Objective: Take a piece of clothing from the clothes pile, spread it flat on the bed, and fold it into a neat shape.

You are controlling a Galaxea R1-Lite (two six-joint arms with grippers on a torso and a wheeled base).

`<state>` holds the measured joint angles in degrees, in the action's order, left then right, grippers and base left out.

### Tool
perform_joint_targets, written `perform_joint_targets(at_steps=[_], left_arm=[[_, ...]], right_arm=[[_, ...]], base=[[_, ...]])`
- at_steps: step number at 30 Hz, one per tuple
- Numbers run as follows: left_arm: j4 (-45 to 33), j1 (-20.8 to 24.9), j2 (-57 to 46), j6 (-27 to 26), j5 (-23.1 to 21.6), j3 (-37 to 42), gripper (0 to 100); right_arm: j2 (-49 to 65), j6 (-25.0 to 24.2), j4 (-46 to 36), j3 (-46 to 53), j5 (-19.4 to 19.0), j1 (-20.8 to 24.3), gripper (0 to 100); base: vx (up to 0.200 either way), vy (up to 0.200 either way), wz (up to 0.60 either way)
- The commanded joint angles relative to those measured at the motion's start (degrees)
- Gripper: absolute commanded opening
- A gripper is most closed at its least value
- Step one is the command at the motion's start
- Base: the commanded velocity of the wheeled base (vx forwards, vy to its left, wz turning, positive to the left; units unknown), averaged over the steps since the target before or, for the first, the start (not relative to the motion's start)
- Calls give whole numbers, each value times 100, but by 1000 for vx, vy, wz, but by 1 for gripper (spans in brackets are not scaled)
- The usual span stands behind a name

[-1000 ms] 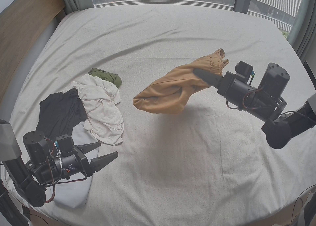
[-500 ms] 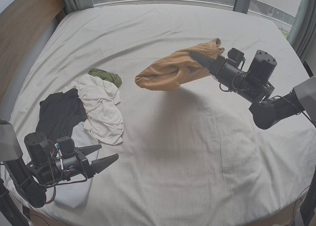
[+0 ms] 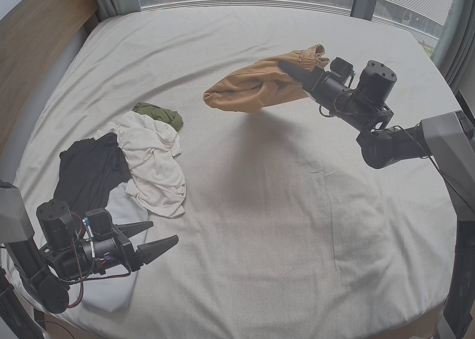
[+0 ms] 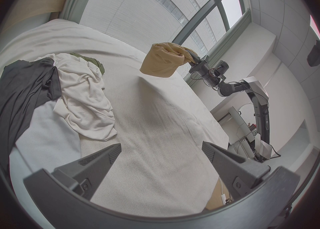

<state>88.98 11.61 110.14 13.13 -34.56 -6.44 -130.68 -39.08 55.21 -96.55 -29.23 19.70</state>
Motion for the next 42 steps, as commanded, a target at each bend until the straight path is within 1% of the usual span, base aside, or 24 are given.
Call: perform_joint_targets(at_steps=[1,2,3,8,12,19,22,26,33,34,38,41,42], left_arm=[[5,-9,-2,5,-7,28,100],[5,-9,-10,14,-7,28,100],[5,-9,-10,14,-7,28,100],[5,-9,-2,14,-7,37,100],[5,-18,-10,23,-7,37,100],[5,-9,-28,23,-7,28,100],[5,-9,-19,23,-7,28,100],[5,-9,-10,23,-7,20,100],[5,-9,-10,23,-16,2,100],[5,-9,-10,23,-16,2,100],[5,-9,-10,41,-16,-24,100],[14,8,-151,243,-16,-95,100],[14,61,-371,419,-16,-156,100]], right_arm=[[-783,-3,-494,-1173,14,-177,0],[-783,-3,-494,-1173,14,-177,0],[-1249,6,-626,-1630,23,-186,0],[-1768,252,-590,-1507,93,-159,0],[-1776,384,-520,-822,93,-159,0],[-1627,445,253,629,93,-195,0],[-1627,498,578,1033,93,-230,0],[-1636,498,789,1332,93,-230,0],[-1627,516,851,1384,93,-186,0],[-1627,516,851,1384,93,-177,100],[-1557,551,921,1543,278,-168,100],[-1144,560,1071,2167,304,-195,100],[-941,568,1150,2457,313,-212,100]], base=[[0,0,0],[0,0,0],[0,0,0],[0,0,0],[0,0,0],[0,0,0],[0,0,0],[0,0,0],[0,0,0],[0,0,0],[0,0,0],[0,0,0],[0,0,0]])
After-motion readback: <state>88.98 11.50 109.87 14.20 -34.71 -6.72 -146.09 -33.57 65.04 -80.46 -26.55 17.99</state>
